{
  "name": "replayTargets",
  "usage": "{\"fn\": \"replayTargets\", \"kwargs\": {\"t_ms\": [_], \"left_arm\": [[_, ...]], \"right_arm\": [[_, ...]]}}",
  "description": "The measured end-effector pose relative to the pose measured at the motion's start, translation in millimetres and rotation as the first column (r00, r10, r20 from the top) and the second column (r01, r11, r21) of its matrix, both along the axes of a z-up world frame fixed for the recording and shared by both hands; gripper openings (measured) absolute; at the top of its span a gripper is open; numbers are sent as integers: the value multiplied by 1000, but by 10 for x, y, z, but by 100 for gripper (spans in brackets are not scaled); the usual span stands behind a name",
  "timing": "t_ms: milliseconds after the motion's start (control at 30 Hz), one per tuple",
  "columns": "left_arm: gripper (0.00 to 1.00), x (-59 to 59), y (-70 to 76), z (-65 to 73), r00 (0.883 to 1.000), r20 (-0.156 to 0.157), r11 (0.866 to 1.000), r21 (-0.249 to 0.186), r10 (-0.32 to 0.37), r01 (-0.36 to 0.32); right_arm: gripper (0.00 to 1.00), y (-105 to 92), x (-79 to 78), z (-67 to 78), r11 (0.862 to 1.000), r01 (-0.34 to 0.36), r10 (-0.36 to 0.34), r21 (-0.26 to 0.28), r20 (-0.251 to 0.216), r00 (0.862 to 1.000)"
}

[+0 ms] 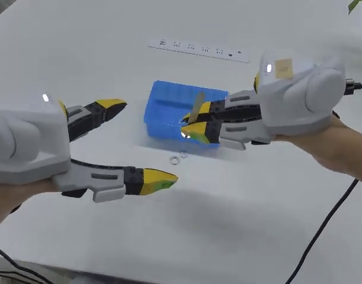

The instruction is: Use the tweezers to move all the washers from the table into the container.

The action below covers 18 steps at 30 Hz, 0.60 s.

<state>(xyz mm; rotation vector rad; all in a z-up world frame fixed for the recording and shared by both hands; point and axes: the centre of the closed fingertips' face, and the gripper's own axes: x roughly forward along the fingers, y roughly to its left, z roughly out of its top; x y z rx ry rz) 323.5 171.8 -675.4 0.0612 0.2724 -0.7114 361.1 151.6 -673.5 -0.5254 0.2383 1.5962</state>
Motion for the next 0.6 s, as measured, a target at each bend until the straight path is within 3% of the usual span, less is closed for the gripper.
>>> {"fn": "replayTargets", "kwargs": {"t_ms": [167, 367, 600], "left_arm": [[99, -43, 99, -109, 1000, -18, 999, 31, 10, -9], [99, 29, 282, -95, 997, -20, 997, -37, 72, -73], [99, 44, 371, -220, 995, -49, 996, -28, 87, -89]], "right_arm": [[9, 81, 129, 8, 1000, 4, -4, 0, 7, 1000], [9, 150, 429, -52, 1000, 13, -12, -21, 17, 1000], [9, 214, 757, -335, 998, 46, -46, -46, 9, 999]]}}
